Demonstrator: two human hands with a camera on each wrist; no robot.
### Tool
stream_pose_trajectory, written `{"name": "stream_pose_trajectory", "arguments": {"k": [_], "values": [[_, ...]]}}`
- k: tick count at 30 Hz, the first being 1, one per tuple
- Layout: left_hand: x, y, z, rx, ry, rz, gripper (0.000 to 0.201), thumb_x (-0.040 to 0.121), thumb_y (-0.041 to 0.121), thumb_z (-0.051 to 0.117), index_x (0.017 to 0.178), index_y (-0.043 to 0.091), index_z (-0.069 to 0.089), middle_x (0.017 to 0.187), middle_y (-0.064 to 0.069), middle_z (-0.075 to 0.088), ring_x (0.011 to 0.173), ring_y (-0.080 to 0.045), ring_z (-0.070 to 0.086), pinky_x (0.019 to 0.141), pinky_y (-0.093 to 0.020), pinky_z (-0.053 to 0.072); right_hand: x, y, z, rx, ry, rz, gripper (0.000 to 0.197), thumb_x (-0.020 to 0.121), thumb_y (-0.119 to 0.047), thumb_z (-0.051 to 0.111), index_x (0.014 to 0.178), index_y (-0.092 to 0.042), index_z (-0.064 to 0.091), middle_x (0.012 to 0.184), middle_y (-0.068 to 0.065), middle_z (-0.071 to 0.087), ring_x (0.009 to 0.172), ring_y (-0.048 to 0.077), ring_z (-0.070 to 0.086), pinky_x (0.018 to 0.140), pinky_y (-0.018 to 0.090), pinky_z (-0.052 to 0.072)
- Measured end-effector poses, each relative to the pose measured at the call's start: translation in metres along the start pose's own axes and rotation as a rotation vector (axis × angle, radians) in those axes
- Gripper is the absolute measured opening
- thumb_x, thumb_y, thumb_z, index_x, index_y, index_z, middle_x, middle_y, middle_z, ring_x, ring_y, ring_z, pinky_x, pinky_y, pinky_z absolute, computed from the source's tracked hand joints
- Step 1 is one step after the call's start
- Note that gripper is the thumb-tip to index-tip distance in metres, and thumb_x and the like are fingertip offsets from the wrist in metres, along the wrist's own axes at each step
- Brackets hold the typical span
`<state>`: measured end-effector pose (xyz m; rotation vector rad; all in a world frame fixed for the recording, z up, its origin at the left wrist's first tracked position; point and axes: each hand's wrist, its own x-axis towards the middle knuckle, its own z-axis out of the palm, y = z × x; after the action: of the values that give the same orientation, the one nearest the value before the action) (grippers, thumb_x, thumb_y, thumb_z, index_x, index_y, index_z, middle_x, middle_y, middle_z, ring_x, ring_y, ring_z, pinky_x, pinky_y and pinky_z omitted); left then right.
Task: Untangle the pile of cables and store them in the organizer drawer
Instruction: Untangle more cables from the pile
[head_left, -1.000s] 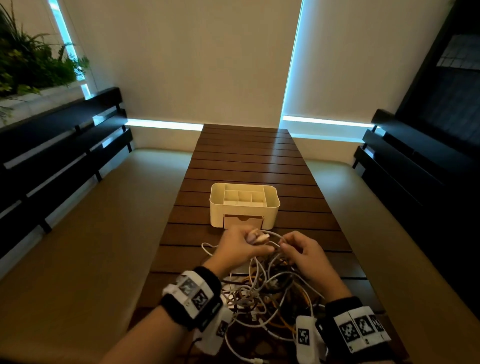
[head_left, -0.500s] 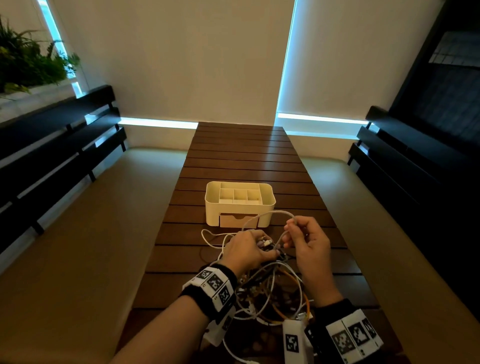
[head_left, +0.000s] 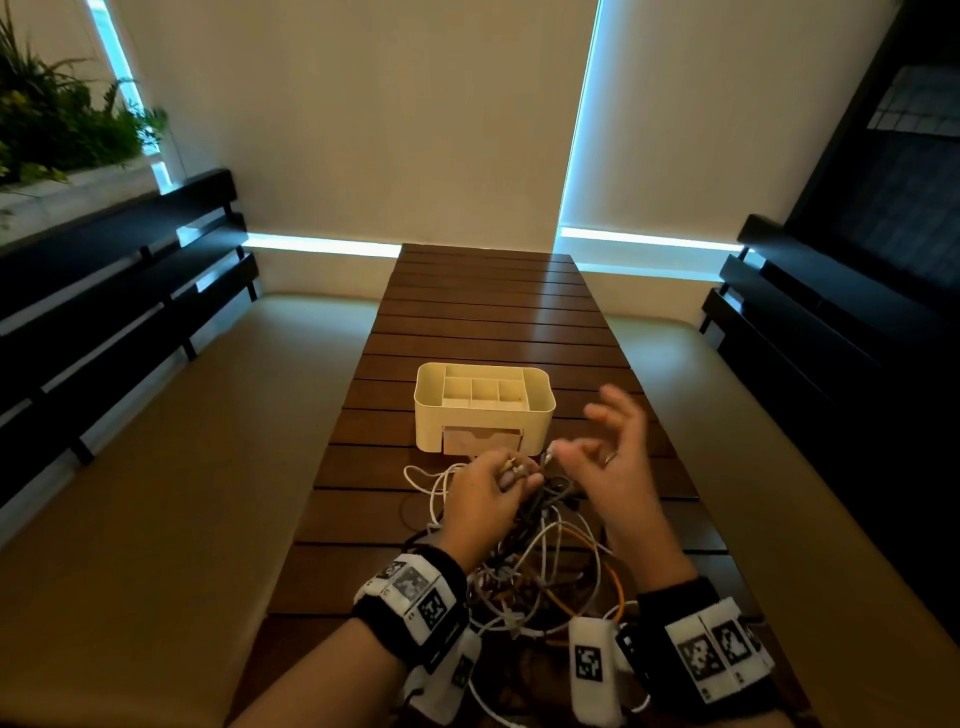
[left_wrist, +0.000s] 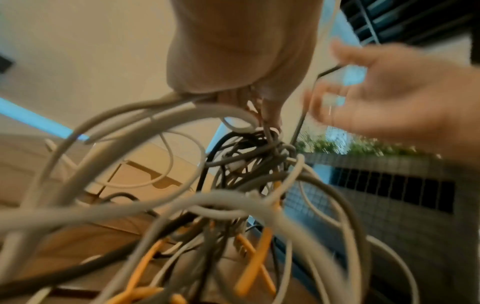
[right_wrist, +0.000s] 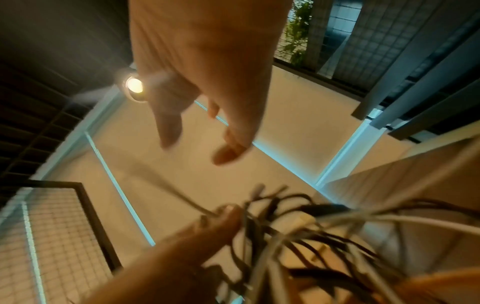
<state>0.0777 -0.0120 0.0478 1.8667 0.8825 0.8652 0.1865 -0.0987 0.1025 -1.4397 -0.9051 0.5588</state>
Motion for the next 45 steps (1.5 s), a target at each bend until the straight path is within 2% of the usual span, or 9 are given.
{"name": "stream_pose_trajectory", "arguments": {"k": [5,9,17,22,29,33,36,40,45], "values": [[0.003,0.004,-0.005,-0.134,0.024,-0.109,0.009,0.083,0.014,0.069,0.091,0.016,0.064,0.082,0.003,0.066,0.079,-0.009,0.063,0.071,-0.025,0.052,0.002,0.043,0.009,-0.406,-0.109,0.342,0.030,0.080,-0.026,0.071,0.102,-0.018,0.053,0.090,-0.003,0.062,0.089,0.014,0.061,0.082,0.036,0.054],[0.001,0.004,-0.005,-0.183,-0.017,-0.155,0.010,0.083,0.013,0.070,0.092,0.015,0.065,0.084,0.004,0.067,0.079,-0.004,0.063,0.068,-0.016,0.052,0.003,0.043,0.010,-0.419,-0.063,0.337,0.029,0.076,-0.031,0.073,0.096,-0.020,0.055,0.083,-0.005,0.063,0.081,0.011,0.062,0.078,0.035,0.055],[-0.012,0.002,-0.004,-0.032,-0.010,-0.117,0.017,0.079,0.021,0.072,0.076,0.029,0.058,0.075,-0.001,0.067,0.072,-0.015,0.063,0.071,-0.036,0.056,0.000,0.051,0.015,-0.714,0.187,0.184,0.009,0.081,-0.017,0.059,0.076,-0.014,0.052,0.085,-0.001,0.052,0.074,0.015,0.048,0.057,0.020,0.032],[-0.024,0.008,-0.005,-0.180,0.069,-0.123,0.018,0.080,0.012,0.071,0.075,0.022,0.056,0.072,-0.007,0.063,0.065,-0.012,0.057,0.062,-0.025,0.051,0.006,0.066,-0.001,-0.851,0.199,0.357,0.018,0.086,-0.031,0.050,0.078,-0.015,0.052,0.093,0.001,0.050,0.089,0.021,0.046,0.078,0.032,0.038],[-0.026,0.007,-0.002,-0.374,0.131,-0.172,0.021,0.079,0.007,0.072,0.084,0.014,0.053,0.083,-0.013,0.067,0.082,-0.026,0.068,0.077,-0.048,0.057,0.008,0.077,-0.014,-0.752,0.161,0.228,0.011,0.085,-0.014,0.056,0.079,-0.018,0.048,0.086,0.002,0.054,0.081,0.021,0.052,0.059,0.026,0.032],[-0.023,0.009,-0.003,-0.371,0.142,-0.193,0.019,0.080,0.006,0.071,0.086,0.011,0.054,0.082,-0.012,0.065,0.079,-0.023,0.066,0.073,-0.035,0.058,0.004,0.068,-0.016,-0.990,0.067,0.081,0.015,0.085,-0.025,0.062,0.088,-0.025,0.048,0.091,-0.008,0.041,0.088,0.013,0.046,0.076,0.028,0.041],[-0.017,0.014,-0.009,-0.270,0.115,-0.137,0.020,0.078,0.010,0.074,0.086,0.013,0.056,0.080,-0.004,0.065,0.072,-0.010,0.063,0.067,-0.023,0.054,-0.001,0.052,-0.015,-0.624,-0.010,-0.133,0.017,0.082,-0.012,0.066,0.086,-0.025,0.057,0.088,-0.010,0.053,0.081,0.007,0.054,0.069,0.015,0.044],[-0.012,0.027,-0.015,-0.381,0.012,-0.064,0.026,0.076,0.007,0.075,0.085,0.017,0.054,0.079,-0.005,0.065,0.082,-0.024,0.067,0.072,-0.036,0.058,-0.003,0.045,-0.003,-0.644,-0.328,-0.090,0.019,0.083,-0.027,0.066,0.102,-0.022,0.067,0.088,-0.009,0.053,0.079,0.005,0.051,0.064,0.014,0.039],[-0.010,0.015,-0.012,-0.333,-0.084,-0.061,0.042,0.065,0.020,0.085,0.089,0.028,0.051,0.091,-0.002,0.070,0.088,-0.020,0.069,0.079,-0.042,0.057,-0.003,0.049,0.004,-0.600,-0.053,-0.204,0.010,0.088,-0.015,0.060,0.086,-0.011,0.069,0.083,-0.010,0.048,0.076,0.004,0.050,0.065,0.024,0.043]]}}
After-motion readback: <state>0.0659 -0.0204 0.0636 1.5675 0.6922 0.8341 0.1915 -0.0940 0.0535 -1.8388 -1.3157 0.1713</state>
